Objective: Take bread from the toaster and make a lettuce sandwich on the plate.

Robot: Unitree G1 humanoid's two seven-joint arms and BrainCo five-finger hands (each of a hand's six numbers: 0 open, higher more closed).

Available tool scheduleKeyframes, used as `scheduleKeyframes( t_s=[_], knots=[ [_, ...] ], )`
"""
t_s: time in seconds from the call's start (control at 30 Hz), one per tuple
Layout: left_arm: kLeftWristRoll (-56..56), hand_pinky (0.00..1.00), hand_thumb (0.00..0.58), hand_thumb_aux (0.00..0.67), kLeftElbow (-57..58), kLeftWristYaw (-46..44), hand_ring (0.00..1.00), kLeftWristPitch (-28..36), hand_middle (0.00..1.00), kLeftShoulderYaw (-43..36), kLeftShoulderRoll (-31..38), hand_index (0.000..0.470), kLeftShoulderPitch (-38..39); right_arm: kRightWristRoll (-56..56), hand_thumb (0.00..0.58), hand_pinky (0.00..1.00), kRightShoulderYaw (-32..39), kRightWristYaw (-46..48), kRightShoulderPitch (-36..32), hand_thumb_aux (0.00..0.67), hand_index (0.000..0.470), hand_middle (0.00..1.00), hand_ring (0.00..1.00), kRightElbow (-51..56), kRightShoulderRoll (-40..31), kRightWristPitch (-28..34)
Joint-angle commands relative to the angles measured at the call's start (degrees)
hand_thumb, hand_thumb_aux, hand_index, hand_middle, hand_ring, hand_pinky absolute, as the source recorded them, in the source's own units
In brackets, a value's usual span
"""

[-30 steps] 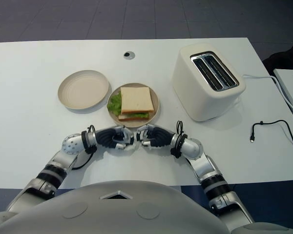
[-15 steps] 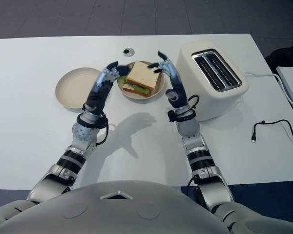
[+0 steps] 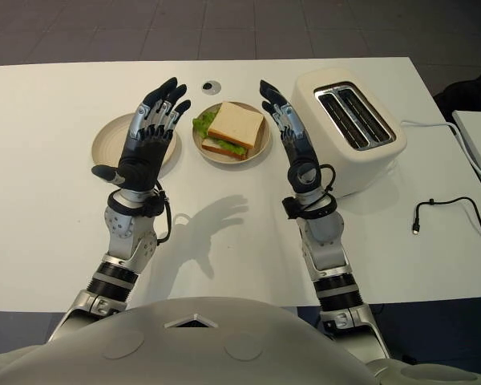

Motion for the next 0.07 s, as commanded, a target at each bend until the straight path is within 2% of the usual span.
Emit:
scheduleKeyframes(
  t_s=[0.03, 0.07],
  knots=[
    [0.79, 0.0, 0.0, 0.0, 0.92, -1.62, 0.0, 1.22, 0.0, 1.1, -1.45, 0.0, 0.18, 1.0, 0.0, 0.0, -0.23, 1.64, 0.06, 0.0, 0.0, 0.0, 0.0, 0.59, 0.58, 1.08],
    [0.76, 0.0, 0.0, 0.0, 1.05, -2.12, 0.0, 1.32, 0.0, 1.26, -1.89, 0.0, 0.17, 1.17, 0.0, 0.0, 0.01, 2.27, 0.17, 0.0, 0.0, 0.0, 0.0, 0.81, 0.62, 1.2]
  ],
)
